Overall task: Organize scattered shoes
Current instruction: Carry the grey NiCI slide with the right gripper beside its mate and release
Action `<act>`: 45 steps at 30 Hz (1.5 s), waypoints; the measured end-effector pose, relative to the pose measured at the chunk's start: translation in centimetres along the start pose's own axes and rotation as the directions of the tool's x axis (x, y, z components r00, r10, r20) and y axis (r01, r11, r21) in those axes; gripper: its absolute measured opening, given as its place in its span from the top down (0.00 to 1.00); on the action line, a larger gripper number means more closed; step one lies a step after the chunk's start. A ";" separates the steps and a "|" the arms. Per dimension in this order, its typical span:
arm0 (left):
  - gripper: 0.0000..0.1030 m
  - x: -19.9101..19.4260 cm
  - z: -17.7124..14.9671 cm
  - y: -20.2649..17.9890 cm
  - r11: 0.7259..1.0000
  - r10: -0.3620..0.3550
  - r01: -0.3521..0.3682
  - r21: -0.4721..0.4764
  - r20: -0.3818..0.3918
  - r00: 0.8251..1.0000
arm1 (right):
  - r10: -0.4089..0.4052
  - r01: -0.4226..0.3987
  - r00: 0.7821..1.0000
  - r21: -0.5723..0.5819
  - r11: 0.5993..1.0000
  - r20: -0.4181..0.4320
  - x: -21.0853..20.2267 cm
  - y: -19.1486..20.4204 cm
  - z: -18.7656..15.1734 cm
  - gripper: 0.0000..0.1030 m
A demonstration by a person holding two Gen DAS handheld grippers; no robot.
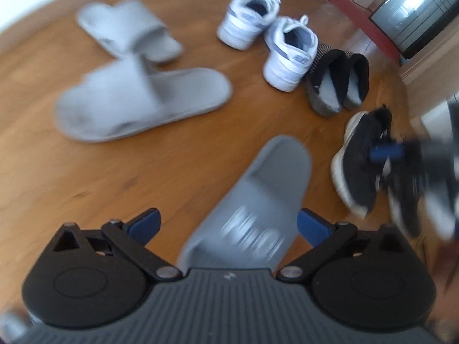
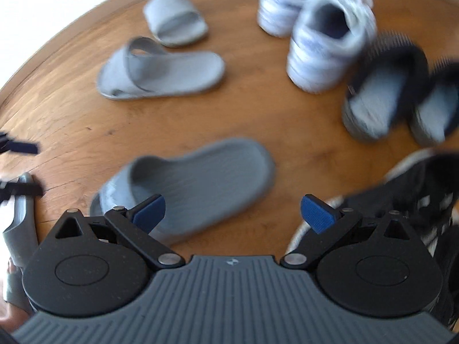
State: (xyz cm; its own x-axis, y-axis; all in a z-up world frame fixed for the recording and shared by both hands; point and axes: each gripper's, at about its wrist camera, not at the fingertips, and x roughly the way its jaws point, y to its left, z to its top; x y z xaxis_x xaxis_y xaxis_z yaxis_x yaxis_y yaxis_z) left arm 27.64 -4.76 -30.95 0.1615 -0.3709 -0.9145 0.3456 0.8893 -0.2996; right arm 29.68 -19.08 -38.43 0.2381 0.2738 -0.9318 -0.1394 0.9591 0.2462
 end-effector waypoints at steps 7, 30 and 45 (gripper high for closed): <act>0.00 6.3 -0.3 2.5 0.938 0.117 -0.163 -0.307 -0.165 0.979 | 0.018 -0.016 1.000 0.070 0.997 -0.019 -0.3 -2.5 -0.1 0.00; 0.00 -19.9 -23.8 12.1 0.795 0.480 -0.357 -0.490 0.150 0.864 | 0.187 -0.080 0.982 -0.846 0.527 0.024 3.9 21.4 -5.5 0.00; 0.00 -20.1 -28.6 15.9 0.837 0.350 -0.244 -0.490 0.136 0.927 | 0.079 0.113 0.988 -0.964 0.239 0.135 8.4 25.6 -10.0 0.22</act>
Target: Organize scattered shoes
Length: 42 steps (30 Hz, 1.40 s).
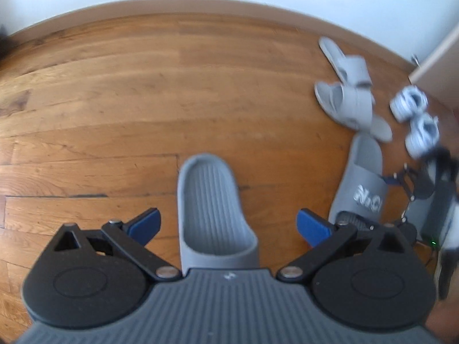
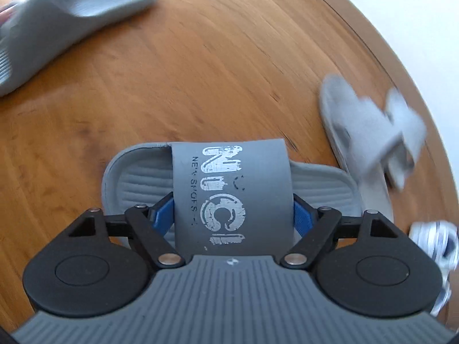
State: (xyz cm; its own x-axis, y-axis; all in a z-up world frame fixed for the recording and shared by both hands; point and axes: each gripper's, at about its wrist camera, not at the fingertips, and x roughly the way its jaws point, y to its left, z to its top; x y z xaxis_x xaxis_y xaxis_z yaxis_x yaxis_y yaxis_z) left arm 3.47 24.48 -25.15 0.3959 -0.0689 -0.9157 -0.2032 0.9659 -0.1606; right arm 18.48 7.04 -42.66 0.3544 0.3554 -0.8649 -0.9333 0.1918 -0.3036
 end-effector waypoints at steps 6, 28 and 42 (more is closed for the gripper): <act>0.00 1.0 -0.5 0.2 1.000 0.014 -0.014 0.008 -0.022 1.000 | 0.124 -0.082 0.979 -0.247 0.966 0.160 -1.9 5.2 4.0 0.22; 0.00 1.9 -1.5 0.1 0.999 0.010 -0.006 0.046 -0.097 0.995 | 0.326 -0.186 0.904 -0.431 0.883 0.278 -6.0 6.1 5.3 0.00; 0.00 6.9 11.4 -13.8 0.924 0.016 -0.030 0.381 0.040 0.999 | 0.148 -0.233 0.948 0.299 0.925 0.281 -13.4 -7.0 -6.1 0.00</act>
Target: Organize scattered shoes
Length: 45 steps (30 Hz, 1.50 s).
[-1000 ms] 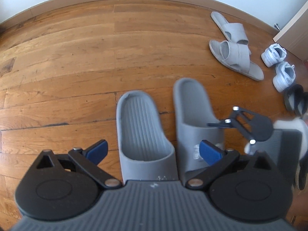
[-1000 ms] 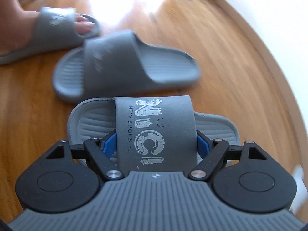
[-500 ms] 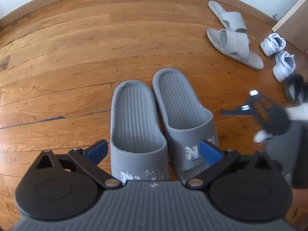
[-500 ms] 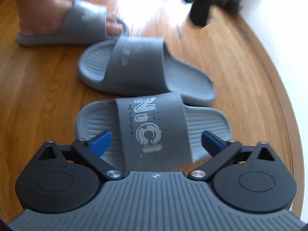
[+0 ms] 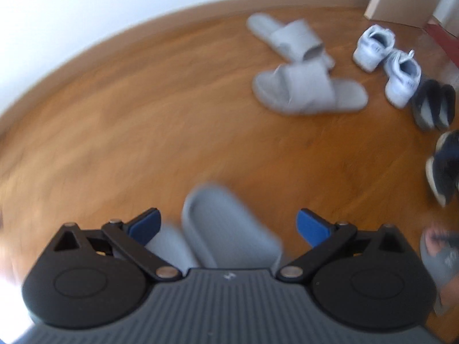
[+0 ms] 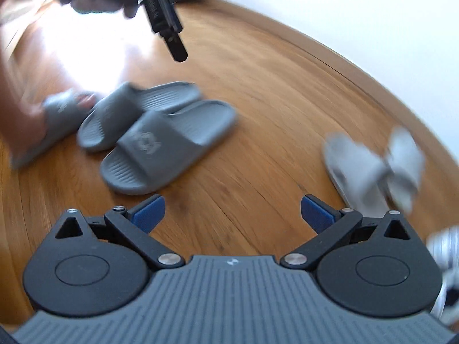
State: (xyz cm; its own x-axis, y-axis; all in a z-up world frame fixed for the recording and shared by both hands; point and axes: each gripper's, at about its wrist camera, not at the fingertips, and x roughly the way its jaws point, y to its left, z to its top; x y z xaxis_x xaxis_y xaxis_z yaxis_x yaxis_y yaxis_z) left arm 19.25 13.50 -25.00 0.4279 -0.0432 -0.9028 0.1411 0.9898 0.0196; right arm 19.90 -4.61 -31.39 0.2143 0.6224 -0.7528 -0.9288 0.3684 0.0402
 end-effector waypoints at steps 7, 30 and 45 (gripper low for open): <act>0.00 12.4 9.7 -3.4 0.968 -0.123 0.119 -0.222 -0.004 0.992 | -0.066 0.066 0.998 0.184 0.981 -0.006 -2.5 -3.1 -4.5 0.00; 0.00 16.2 17.5 -17.7 0.935 -0.135 0.061 0.350 0.193 0.972 | -0.071 0.108 0.989 0.311 0.944 -0.129 -3.5 -7.2 -11.2 0.00; 0.00 26.4 20.7 -19.4 0.754 0.169 -0.241 0.611 0.173 0.970 | -0.048 0.088 0.989 0.301 0.950 -0.139 -4.3 -7.9 -10.3 0.00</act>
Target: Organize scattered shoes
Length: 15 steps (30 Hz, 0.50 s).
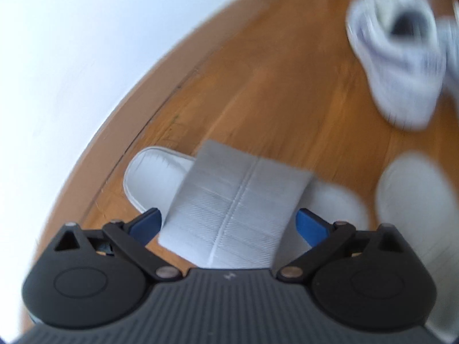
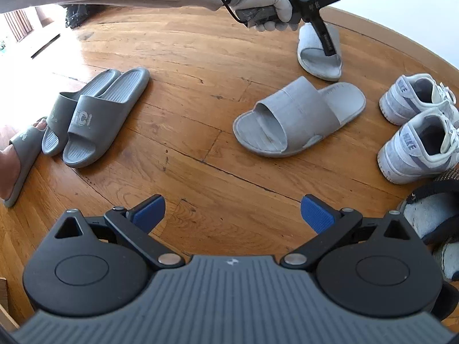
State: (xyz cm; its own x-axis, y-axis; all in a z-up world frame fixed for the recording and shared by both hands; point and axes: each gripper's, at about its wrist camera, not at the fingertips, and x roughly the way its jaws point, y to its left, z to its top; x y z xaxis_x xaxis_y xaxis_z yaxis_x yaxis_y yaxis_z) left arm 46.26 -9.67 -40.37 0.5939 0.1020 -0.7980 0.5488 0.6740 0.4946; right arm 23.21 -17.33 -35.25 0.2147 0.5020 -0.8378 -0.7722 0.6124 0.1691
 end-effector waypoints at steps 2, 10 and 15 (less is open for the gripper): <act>0.00 -0.1 -0.1 0.5 1.000 -0.008 0.008 0.030 0.023 1.000 | 0.000 0.000 1.000 0.003 1.000 -0.007 0.2 -0.1 0.0 0.00; 0.21 -2.0 -1.6 2.5 0.995 -0.080 0.082 -0.060 0.042 0.996 | 0.023 -0.023 1.000 -0.018 1.000 -0.020 0.4 0.8 -0.2 0.00; 0.21 -4.7 -4.1 2.5 0.997 -0.071 0.071 0.006 0.055 0.996 | 0.021 -0.021 1.000 -0.004 1.000 -0.011 0.2 0.7 -0.2 0.00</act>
State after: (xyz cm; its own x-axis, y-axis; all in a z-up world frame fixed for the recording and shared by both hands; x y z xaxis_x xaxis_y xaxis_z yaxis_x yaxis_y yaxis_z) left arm 42.42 -5.42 -36.78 0.5852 0.0135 -0.8108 0.5927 0.6752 0.4391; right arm 22.61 -16.92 -35.37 0.1922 0.5078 -0.8398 -0.7787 0.5997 0.1844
